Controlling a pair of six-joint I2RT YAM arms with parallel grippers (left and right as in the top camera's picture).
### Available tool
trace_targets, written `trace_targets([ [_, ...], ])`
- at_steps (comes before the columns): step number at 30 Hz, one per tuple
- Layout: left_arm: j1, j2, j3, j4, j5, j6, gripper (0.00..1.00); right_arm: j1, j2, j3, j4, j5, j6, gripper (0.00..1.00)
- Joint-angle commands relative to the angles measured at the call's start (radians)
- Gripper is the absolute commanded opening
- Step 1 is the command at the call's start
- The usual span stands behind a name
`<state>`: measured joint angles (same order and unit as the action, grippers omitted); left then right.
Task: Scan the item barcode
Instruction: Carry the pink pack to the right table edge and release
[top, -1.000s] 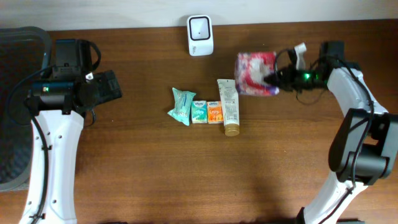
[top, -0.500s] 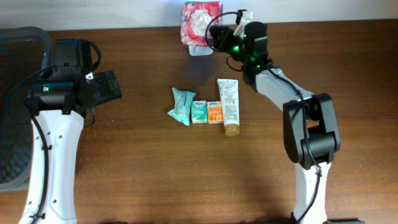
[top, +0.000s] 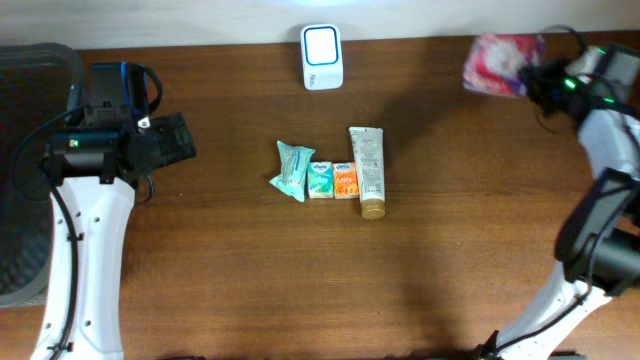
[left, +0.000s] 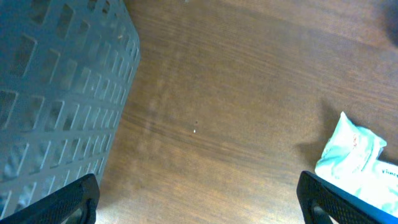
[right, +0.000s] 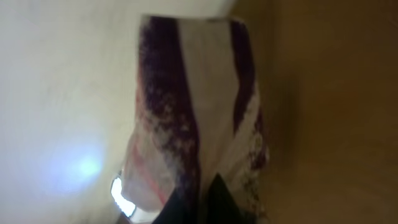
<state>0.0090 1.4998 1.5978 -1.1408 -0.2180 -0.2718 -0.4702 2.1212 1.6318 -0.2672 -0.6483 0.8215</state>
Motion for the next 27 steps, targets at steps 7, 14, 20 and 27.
trace_targets([
  [7, 0.007, -0.002, 0.004, -0.002, -0.007, 0.012, 0.99, -0.468, -0.032, 0.003, -0.153, 0.029, -0.21, 0.15],
  [14, 0.007, -0.002, 0.004, -0.002, -0.007, 0.012, 0.99, -0.507, -0.087, 0.008, -0.248, -0.119, -0.292, 0.47],
  [20, 0.007, -0.002, 0.004, -0.002, -0.007, 0.012, 0.99, -0.53, -0.12, -0.005, -0.478, 0.526, -0.499, 0.04],
  [27, 0.007, -0.002, 0.004, -0.002, -0.007, 0.012, 0.99, -0.51, 0.042, -0.006, -0.44, 0.32, -0.695, 0.04],
])
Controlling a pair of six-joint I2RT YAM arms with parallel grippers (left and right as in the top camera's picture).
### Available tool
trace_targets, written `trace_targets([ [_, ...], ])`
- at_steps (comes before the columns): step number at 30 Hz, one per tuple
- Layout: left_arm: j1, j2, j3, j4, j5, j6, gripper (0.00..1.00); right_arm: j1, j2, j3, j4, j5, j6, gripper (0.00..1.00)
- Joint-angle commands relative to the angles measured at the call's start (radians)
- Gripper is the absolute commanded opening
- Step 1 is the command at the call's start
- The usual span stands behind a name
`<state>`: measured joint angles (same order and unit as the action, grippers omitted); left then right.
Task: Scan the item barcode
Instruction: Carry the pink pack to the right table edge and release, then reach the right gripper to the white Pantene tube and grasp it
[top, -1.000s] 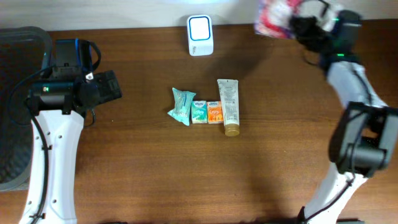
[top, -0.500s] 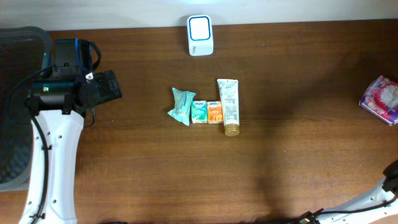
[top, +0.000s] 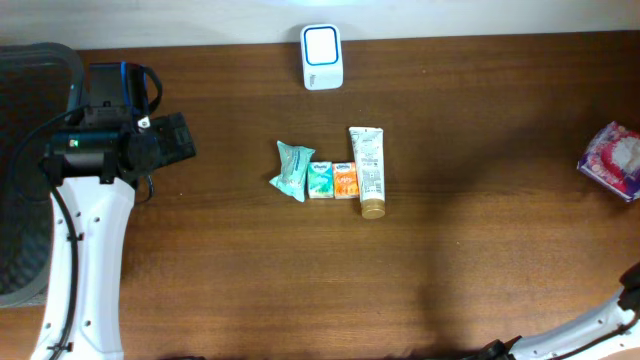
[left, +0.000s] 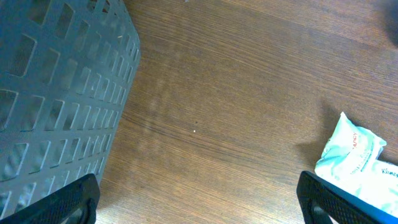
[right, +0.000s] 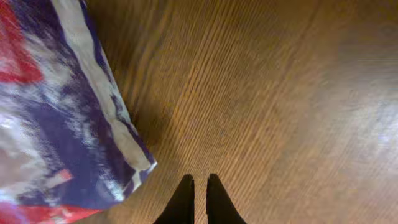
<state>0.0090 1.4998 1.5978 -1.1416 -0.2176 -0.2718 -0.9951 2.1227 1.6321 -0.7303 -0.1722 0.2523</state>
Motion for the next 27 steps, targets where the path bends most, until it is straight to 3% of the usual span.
trace_targets([
  [1, 0.007, -0.002, 0.004, -0.001, -0.007, 0.012, 0.99, 0.031, 0.046, -0.006, 0.027, -0.165, -0.125, 0.04],
  [6, 0.007, -0.002, 0.004, -0.001, -0.007, 0.012, 0.99, 0.166, 0.046, -0.006, 0.039, -0.138, -0.148, 0.04],
  [10, 0.007, -0.002, 0.004, -0.001, -0.007, 0.012, 0.99, 0.161, 0.023, 0.073, -0.028, -0.179, -0.14, 0.05],
  [14, 0.007, -0.002, 0.004, -0.001, -0.007, 0.012, 0.99, 0.207, -0.027, 0.204, -0.276, -0.608, -0.17, 0.13],
  [16, 0.007, -0.002, 0.004, -0.001, -0.008, 0.012, 0.99, 0.308, -0.029, 0.203, -0.563, -0.669, -0.401, 0.16],
  [17, 0.007, -0.002, 0.004, -0.001, -0.007, 0.012, 0.99, 0.362, -0.029, 0.201, -0.645, -0.669, -0.481, 0.23],
  [18, 0.007, -0.002, 0.004, -0.001, -0.008, 0.012, 0.99, 0.457, -0.028, 0.198, -0.706, -0.642, -0.537, 0.39],
  [20, 0.007, -0.002, 0.004, -0.001, -0.007, 0.012, 0.99, 0.64, -0.024, 0.184, -0.685, -0.531, -0.536, 0.75],
  [22, 0.007, -0.002, 0.004, -0.001, -0.007, 0.012, 0.99, 0.804, -0.013, 0.16, -0.623, -0.518, -0.532, 0.98],
  [24, 0.007, -0.002, 0.004, -0.001, -0.007, 0.012, 0.99, 0.948, 0.019, 0.138, -0.521, -0.509, -0.442, 0.99],
  [27, 0.007, -0.002, 0.004, -0.001, -0.007, 0.012, 0.99, 1.029, 0.023, 0.141, -0.426, -0.512, -0.399, 0.99],
])
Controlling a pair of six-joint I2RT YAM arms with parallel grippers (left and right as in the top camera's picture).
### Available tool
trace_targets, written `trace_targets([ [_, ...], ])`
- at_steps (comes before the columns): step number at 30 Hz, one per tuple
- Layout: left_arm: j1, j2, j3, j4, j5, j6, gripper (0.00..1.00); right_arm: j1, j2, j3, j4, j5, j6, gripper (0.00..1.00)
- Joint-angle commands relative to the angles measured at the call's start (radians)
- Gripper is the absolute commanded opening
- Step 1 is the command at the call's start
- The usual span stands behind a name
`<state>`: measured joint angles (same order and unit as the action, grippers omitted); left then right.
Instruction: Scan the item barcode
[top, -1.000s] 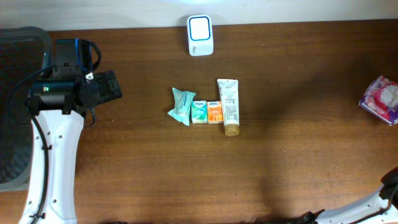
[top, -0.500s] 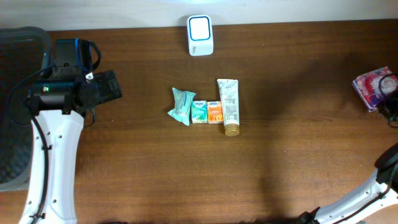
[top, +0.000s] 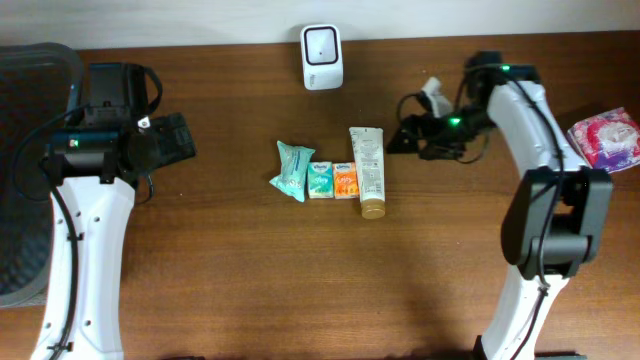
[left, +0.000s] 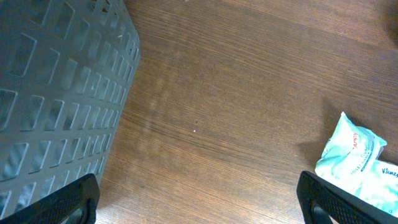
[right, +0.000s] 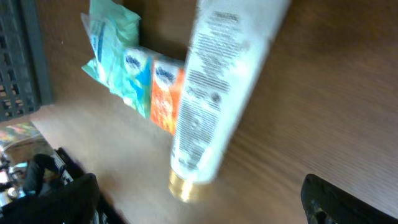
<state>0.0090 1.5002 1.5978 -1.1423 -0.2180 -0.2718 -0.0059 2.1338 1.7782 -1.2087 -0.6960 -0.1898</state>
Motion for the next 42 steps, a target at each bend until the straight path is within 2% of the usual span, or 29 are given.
trace_targets([
  [1, 0.007, -0.002, 0.004, 0.0, -0.007, 0.012, 0.99, 0.051, 0.014, -0.006, 0.085, 0.018, 0.042, 0.99],
  [5, 0.007, -0.002, 0.004, 0.0, -0.007, 0.012, 0.99, 0.08, 0.02, -0.072, 0.147, 0.059, 0.042, 0.99],
  [6, 0.007, -0.002, 0.004, 0.0, -0.007, 0.012, 0.99, 0.074, 0.02, -0.108, 0.176, 0.069, 0.076, 0.99],
  [7, 0.007, -0.002, 0.004, 0.0, -0.007, 0.012, 0.99, 0.062, 0.02, -0.167, 0.246, 0.068, 0.181, 0.99],
  [9, 0.007, -0.002, 0.004, 0.0, -0.007, 0.012, 0.99, 0.058, 0.02, -0.261, 0.362, 0.011, 0.206, 0.99],
  [10, 0.007, -0.002, 0.004, 0.0, -0.007, 0.012, 0.99, 0.066, 0.02, -0.329, 0.434, -0.037, 0.211, 0.85],
  [12, 0.007, -0.002, 0.004, 0.0, -0.007, 0.012, 0.99, 0.068, 0.02, -0.393, 0.526, -0.037, 0.278, 0.7],
  [15, 0.007, -0.002, 0.004, 0.0, -0.007, 0.012, 0.99, 0.086, 0.02, -0.446, 0.605, -0.033, 0.281, 0.63],
  [19, 0.007, -0.002, 0.004, 0.0, -0.007, 0.012, 0.99, 0.13, 0.024, -0.489, 0.695, -0.032, 0.3, 0.48],
  [23, 0.007, -0.002, 0.004, 0.0, -0.007, 0.012, 0.99, 0.144, 0.023, -0.488, 0.727, -0.041, 0.304, 0.07],
  [24, 0.007, -0.002, 0.004, 0.0, -0.007, 0.012, 0.99, 0.14, 0.023, -0.477, 0.726, -0.073, 0.304, 0.04],
  [27, 0.007, -0.002, 0.004, 0.0, -0.007, 0.012, 0.99, 0.116, -0.019, -0.391, 0.631, -0.05, 0.303, 0.04],
  [30, 0.007, -0.002, 0.004, 0.0, -0.007, 0.012, 0.99, 0.125, -0.086, -0.305, 0.489, 0.184, 0.291, 0.04],
  [35, 0.007, -0.002, 0.004, 0.0, -0.007, 0.012, 0.99, 0.203, -0.113, -0.303, 0.393, 0.538, 0.277, 0.04],
  [39, 0.007, -0.002, 0.004, 0.0, -0.007, 0.012, 0.99, 0.258, -0.111, -0.305, 0.367, 0.57, 0.285, 0.04],
  [41, 0.007, -0.002, 0.004, 0.0, -0.007, 0.012, 0.99, 0.288, -0.111, -0.305, 0.367, 0.57, 0.325, 0.09],
  [42, 0.007, -0.002, 0.004, 0.0, -0.007, 0.012, 0.99, 0.301, -0.111, -0.305, 0.363, 0.57, 0.349, 0.23],
])
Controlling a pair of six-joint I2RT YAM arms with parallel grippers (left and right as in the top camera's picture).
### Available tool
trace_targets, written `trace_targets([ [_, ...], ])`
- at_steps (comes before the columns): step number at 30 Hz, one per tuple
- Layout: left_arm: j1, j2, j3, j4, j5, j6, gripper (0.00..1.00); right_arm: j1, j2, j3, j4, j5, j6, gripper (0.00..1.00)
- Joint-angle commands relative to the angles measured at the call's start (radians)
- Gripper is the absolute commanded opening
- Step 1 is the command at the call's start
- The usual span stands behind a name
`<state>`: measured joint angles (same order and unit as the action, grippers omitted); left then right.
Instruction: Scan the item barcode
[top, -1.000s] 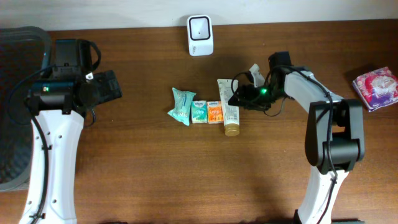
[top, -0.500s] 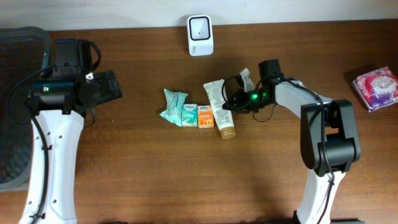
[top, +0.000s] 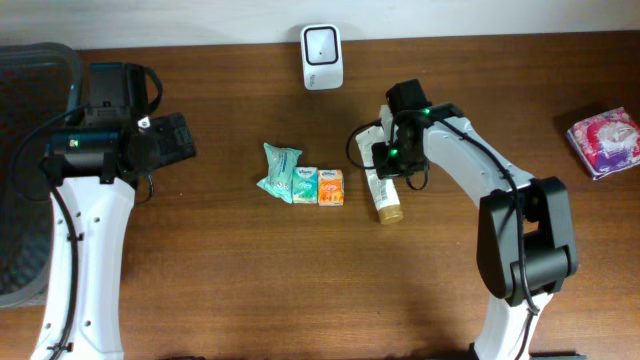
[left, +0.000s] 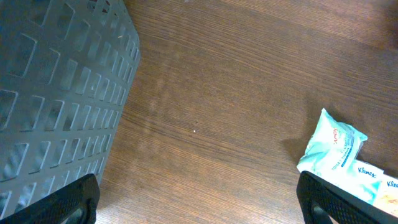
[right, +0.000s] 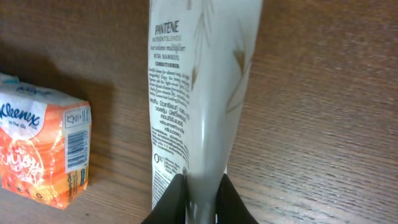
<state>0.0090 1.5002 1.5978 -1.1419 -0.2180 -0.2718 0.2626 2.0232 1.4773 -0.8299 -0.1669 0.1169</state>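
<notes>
A white Pantene tube (right: 199, 93) with a gold cap (top: 390, 212) lies on the wooden table (top: 250, 280). My right gripper (right: 202, 185) is shut on the tube's flat end, and it shows in the overhead view (top: 392, 157) too. The white scanner (top: 321, 43) stands at the table's back edge, beyond the tube. Left of the tube lie an orange Kleenex pack (right: 43, 149), a green one (top: 304, 185) and a teal wipes pack (left: 329, 146). My left gripper (left: 199, 202) is open over bare table at the far left, holding nothing.
A grey slatted basket (left: 56, 93) stands at the table's left edge, next to my left arm. A pink and purple tissue pack (top: 603, 142) lies near the right edge.
My right gripper was open beside the tube; now it is shut on the tube's flat end. The tube sits a little right of where it was, and the three packs a little left.
My right gripper was at the pink pack, up at the back right. Then the pack lay at the right edge with the gripper shut beside it. Then the gripper stood open by the tube, and now it grips the tube. The left arm has not moved.
</notes>
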Motion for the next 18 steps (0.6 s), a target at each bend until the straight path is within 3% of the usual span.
trace_targets([
  [1, 0.007, -0.002, 0.004, 0.0, -0.007, 0.012, 0.99, 0.044, -0.001, -0.004, -0.021, 0.041, 0.047, 0.23],
  [3, 0.007, -0.002, 0.004, 0.0, -0.007, 0.012, 0.99, 0.063, -0.001, -0.004, -0.03, 0.045, 0.05, 0.29],
  [4, 0.007, -0.002, 0.004, 0.0, -0.007, 0.012, 0.99, 0.068, -0.001, -0.004, -0.03, 0.045, 0.05, 0.4],
  [6, 0.007, -0.002, 0.004, 0.0, -0.007, 0.012, 0.99, 0.071, 0.011, -0.004, -0.015, 0.044, 0.05, 0.54],
  [10, 0.007, -0.002, 0.004, 0.0, -0.007, 0.012, 0.99, 0.069, 0.095, -0.004, 0.006, 0.042, 0.008, 0.53],
  [12, 0.007, -0.002, 0.004, 0.0, -0.007, 0.012, 0.99, 0.041, 0.101, -0.004, 0.009, -0.014, -0.016, 0.41],
  [14, 0.007, -0.002, 0.004, 0.0, -0.007, 0.012, 0.99, -0.009, 0.101, -0.004, 0.016, -0.184, -0.074, 0.24],
  [15, 0.007, -0.002, 0.004, 0.0, -0.007, 0.012, 0.99, -0.051, 0.101, -0.004, 0.013, -0.306, -0.117, 0.08],
  [16, 0.007, -0.002, 0.004, 0.0, -0.007, 0.012, 0.99, -0.074, 0.098, -0.003, 0.005, -0.309, -0.117, 0.04],
  [18, 0.007, -0.002, 0.004, 0.0, -0.007, 0.012, 0.99, -0.099, 0.081, 0.002, -0.011, -0.295, -0.116, 0.04],
])
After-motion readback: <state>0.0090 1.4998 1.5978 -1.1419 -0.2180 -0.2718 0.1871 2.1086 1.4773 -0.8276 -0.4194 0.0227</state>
